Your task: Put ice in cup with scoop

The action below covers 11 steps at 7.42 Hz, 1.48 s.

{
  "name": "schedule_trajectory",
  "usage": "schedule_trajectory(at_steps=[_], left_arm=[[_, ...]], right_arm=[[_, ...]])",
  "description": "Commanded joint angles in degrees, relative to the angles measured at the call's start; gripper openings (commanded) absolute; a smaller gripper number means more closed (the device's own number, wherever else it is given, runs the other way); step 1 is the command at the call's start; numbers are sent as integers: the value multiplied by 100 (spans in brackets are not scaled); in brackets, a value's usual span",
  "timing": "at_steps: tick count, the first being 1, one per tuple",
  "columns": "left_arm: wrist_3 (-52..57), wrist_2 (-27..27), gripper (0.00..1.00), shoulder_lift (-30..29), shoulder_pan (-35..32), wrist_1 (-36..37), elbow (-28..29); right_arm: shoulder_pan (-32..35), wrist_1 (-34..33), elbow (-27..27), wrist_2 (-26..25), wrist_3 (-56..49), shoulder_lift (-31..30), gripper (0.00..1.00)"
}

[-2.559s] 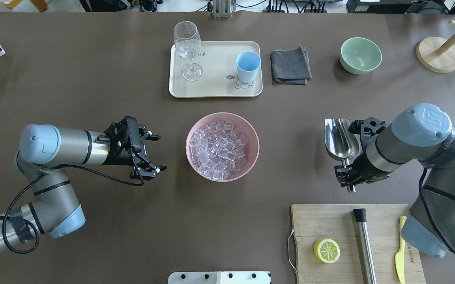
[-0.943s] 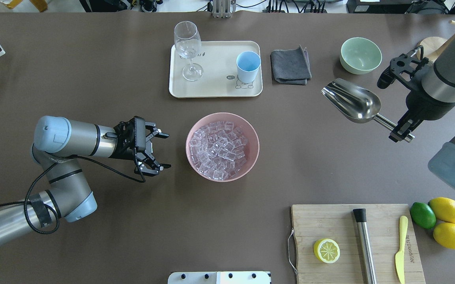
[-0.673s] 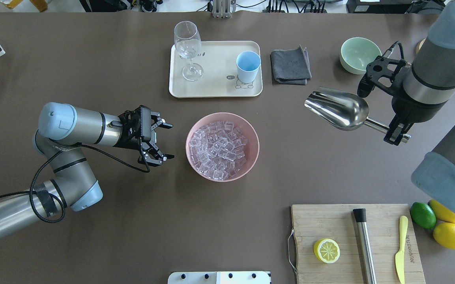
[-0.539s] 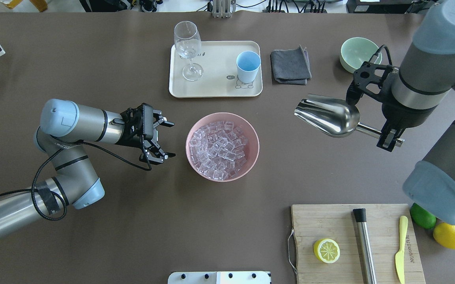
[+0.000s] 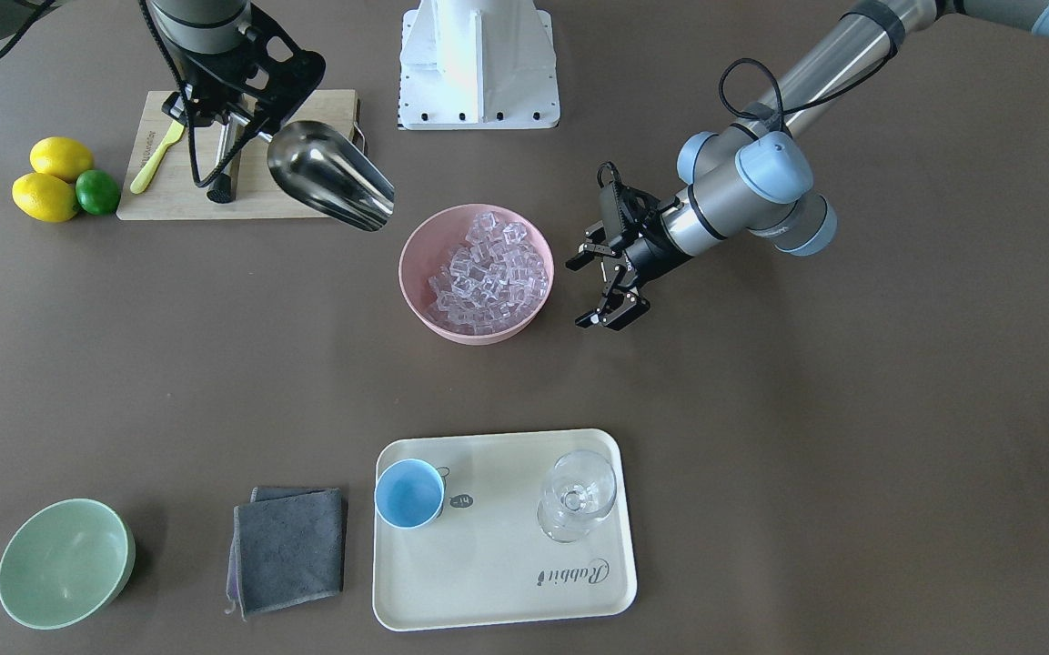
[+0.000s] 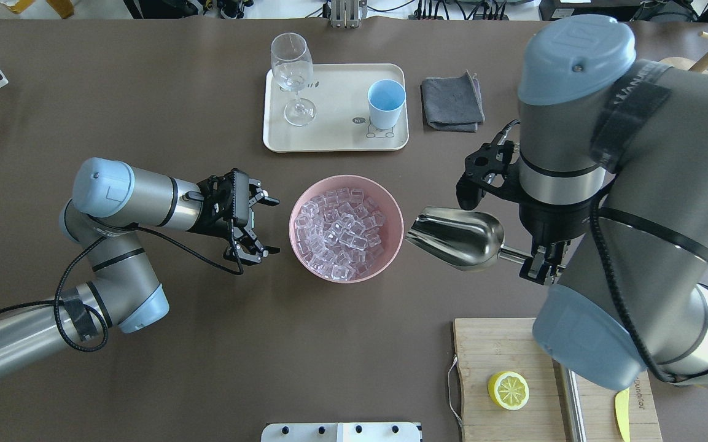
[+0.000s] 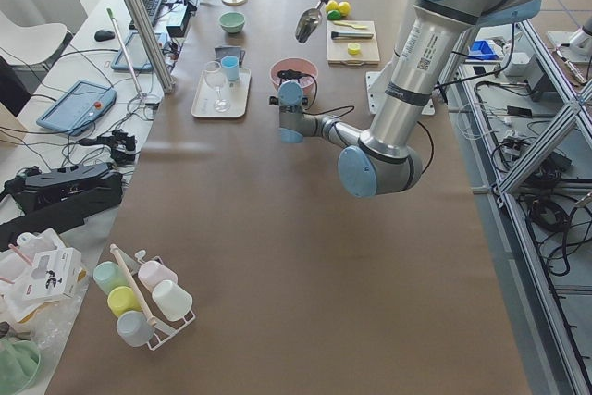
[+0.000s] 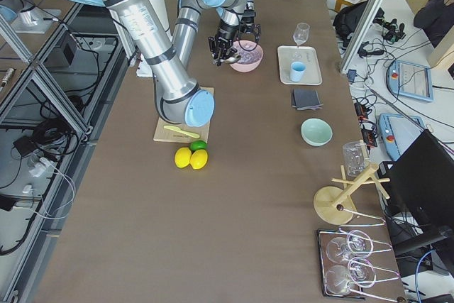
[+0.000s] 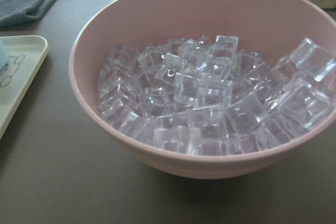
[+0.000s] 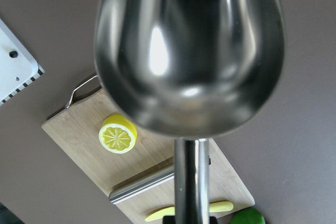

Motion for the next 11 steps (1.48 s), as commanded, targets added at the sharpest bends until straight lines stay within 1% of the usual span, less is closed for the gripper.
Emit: schedule_trajectory(at_steps=[1, 2, 3, 4, 5, 6, 7, 8, 10, 11], left_arm=[[94, 64, 98, 68, 341, -44, -55], [85, 55, 98, 103, 334, -61, -64], [85, 64, 98, 112, 334, -166, -64], [76, 55, 98, 130, 325, -367, -29], [59, 55, 98, 165, 316, -517, -11], [15, 73, 98, 191, 307, -623, -11], [-3, 238, 98, 191, 307, -633, -11], [-20, 301, 98, 191, 299, -615, -3], [-807, 407, 98, 174, 307, -615, -2], [-829, 511, 98, 148, 316, -624, 15]], right_arm=[[-159, -597, -933, 266, 617, 851, 0], [-159, -693, -1223, 397, 717, 965, 0], [-159, -824, -1426, 398, 710, 1079, 0], [-159, -835, -1541, 415, 710, 1107, 0], [-168, -843, -1794, 424, 710, 1272, 0], [-272, -852, -1858, 398, 710, 1343, 0], [-404, -887, -1876, 285, 701, 1440, 0], [-579, -957, -1876, -21, 675, 1536, 0], [-843, -1080, -1885, -478, 631, 1642, 0], [-932, -1107, -1902, -698, 630, 1643, 0]])
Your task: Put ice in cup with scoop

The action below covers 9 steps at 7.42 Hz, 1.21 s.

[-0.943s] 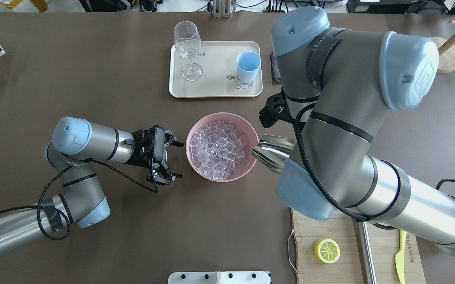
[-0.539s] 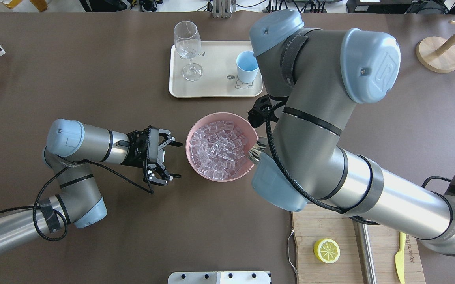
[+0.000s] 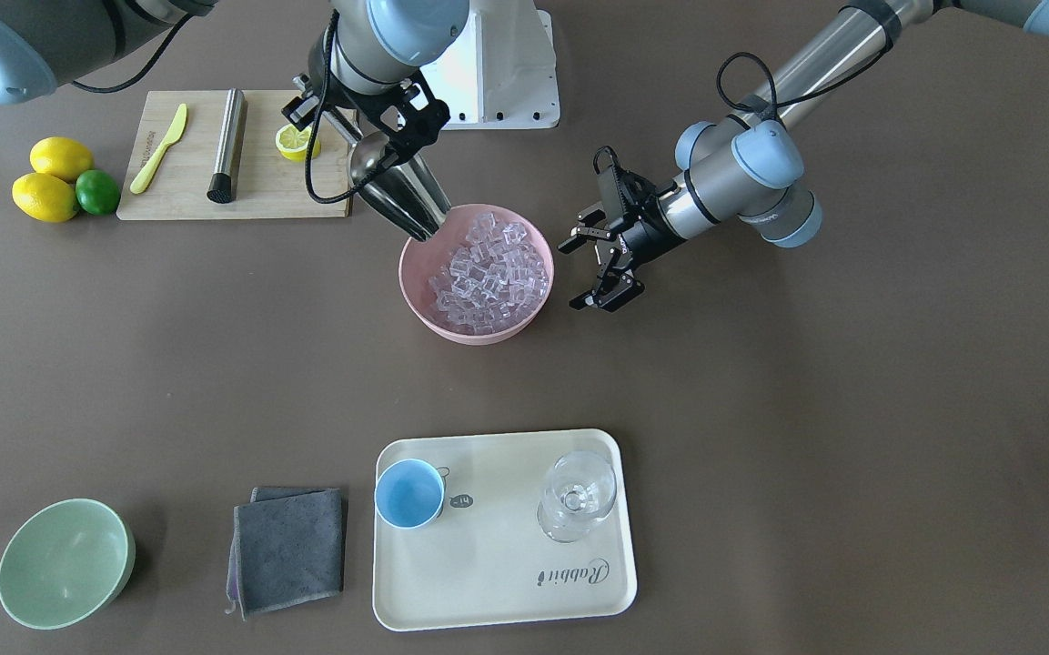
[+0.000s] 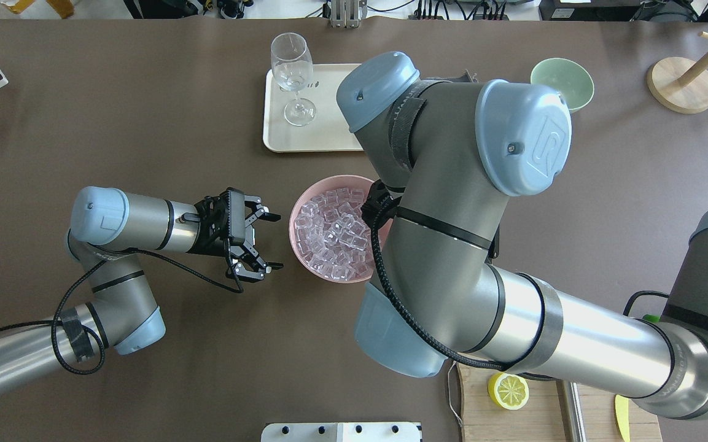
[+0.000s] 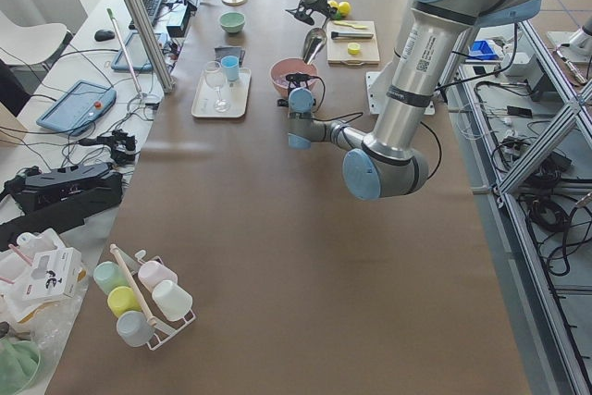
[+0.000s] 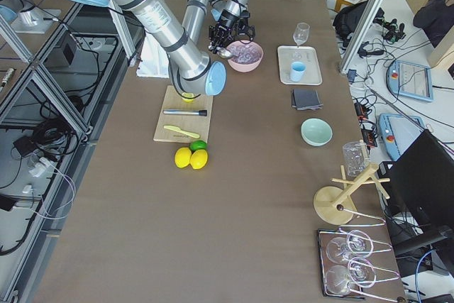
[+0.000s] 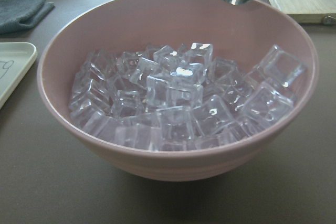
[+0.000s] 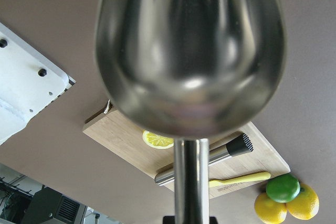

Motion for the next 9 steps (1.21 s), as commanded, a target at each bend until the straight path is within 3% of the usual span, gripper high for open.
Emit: schedule_trajectory(at_steps=[1, 5, 9], left_arm=[[-305, 146, 98, -51, 22, -26, 17], [-323, 559, 98, -51, 118, -385, 105], [-331, 699, 98, -60, 145, -746, 377]], right_arm=[[-187, -65, -336, -418, -48, 191, 0], [-187, -57, -1233, -690, -276, 754, 0], [-187, -48, -1385, -875, -496, 658, 0]])
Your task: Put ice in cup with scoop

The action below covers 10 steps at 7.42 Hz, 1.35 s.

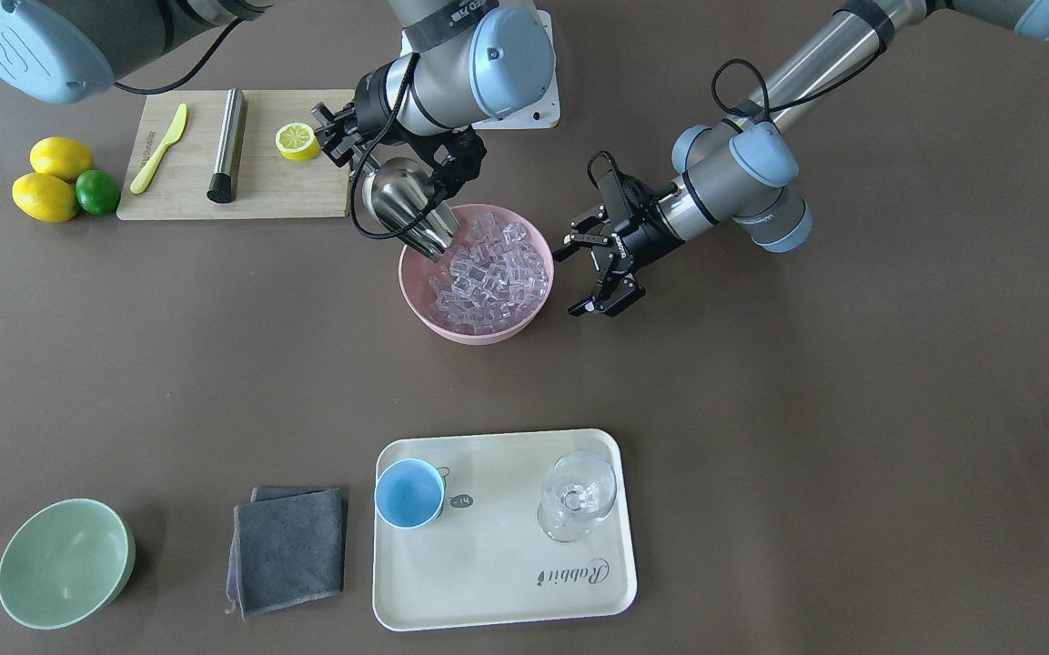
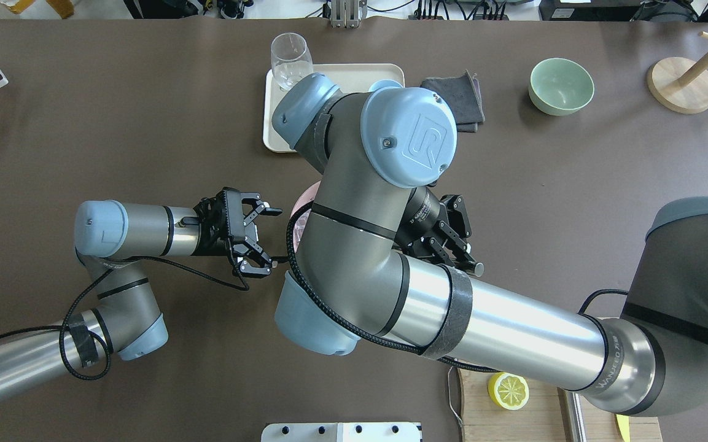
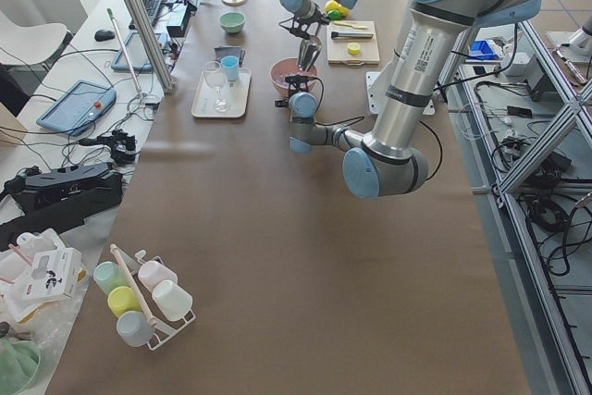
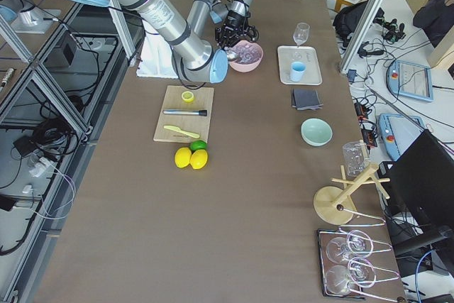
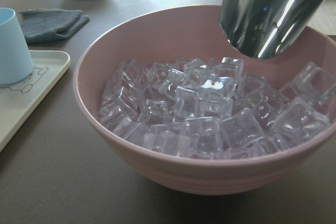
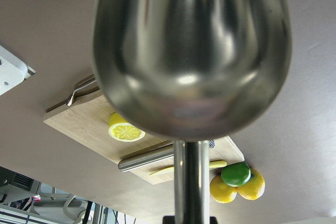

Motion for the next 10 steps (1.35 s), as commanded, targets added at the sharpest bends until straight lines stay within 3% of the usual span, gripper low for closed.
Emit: schedule_trajectory(at_steps=[1, 3, 8, 10], left_arm=[[-17, 190, 98, -8, 30, -147, 109], [-456, 305, 98, -87, 74, -226, 162], [-430, 218, 98, -158, 162, -226, 197], [-413, -114, 98, -105, 40, -244, 180]], right_arm=[[0, 34, -177, -41, -102, 29, 0], [0, 139, -240, -41, -112, 73, 0], [0, 832, -986, -32, -50, 266, 0], [0, 1254, -1031, -6, -15, 205, 0]])
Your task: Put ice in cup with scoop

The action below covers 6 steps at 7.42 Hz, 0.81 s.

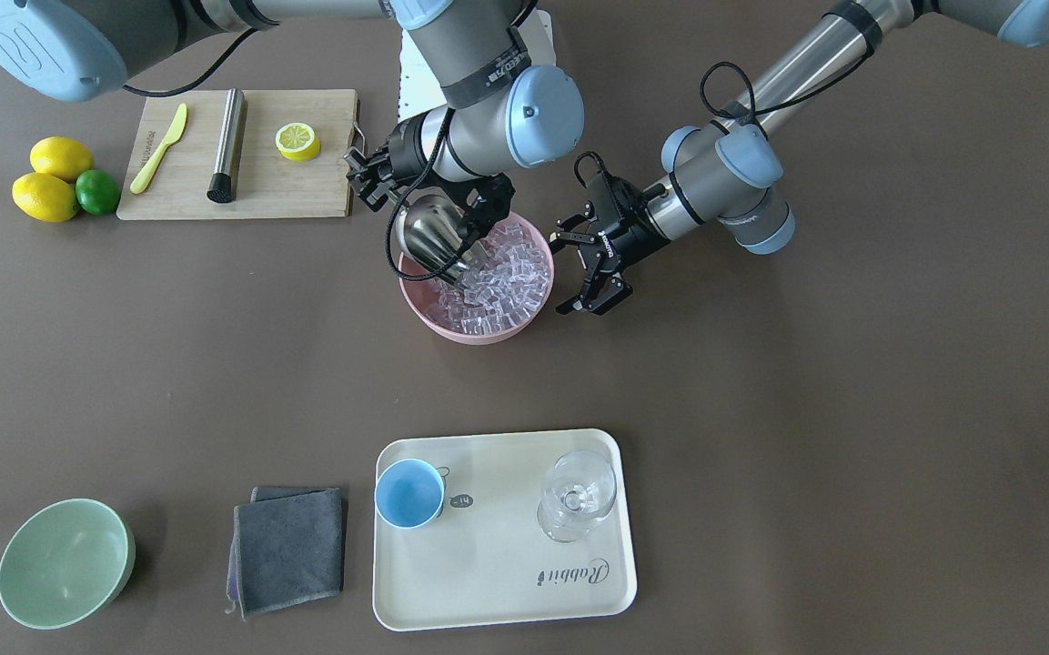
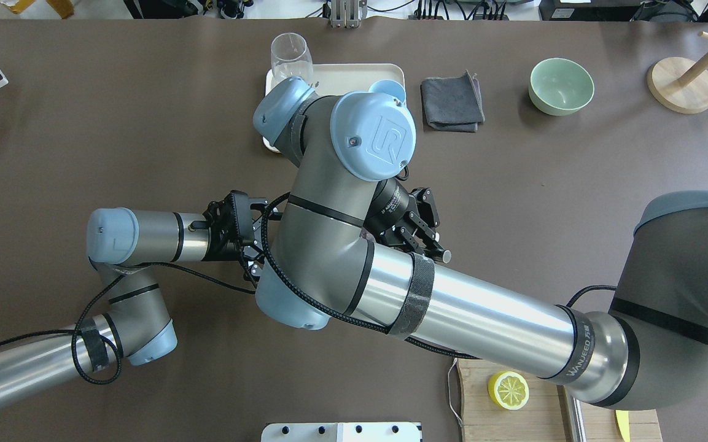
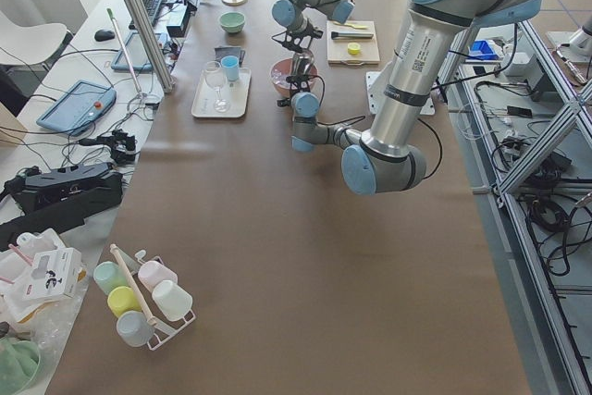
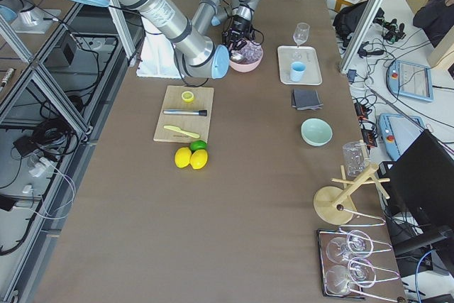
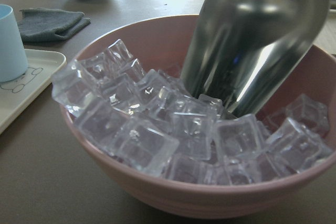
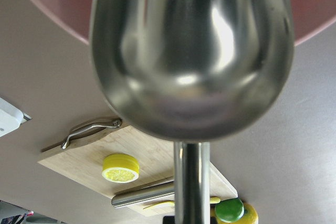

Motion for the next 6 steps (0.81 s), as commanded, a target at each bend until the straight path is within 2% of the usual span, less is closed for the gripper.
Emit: schedule_trajectory(at_steps=[1, 4, 6], left_arm=[[14, -312, 98, 44, -115, -40, -14], [23, -391, 98, 44, -203, -31, -31], [111, -409, 98, 87, -221, -31, -49]], right_arm=[[0, 533, -42, 17, 25, -91, 0], [-17, 1454, 106, -18, 16, -433, 0], [-193, 1694, 990, -316, -27, -951, 0]])
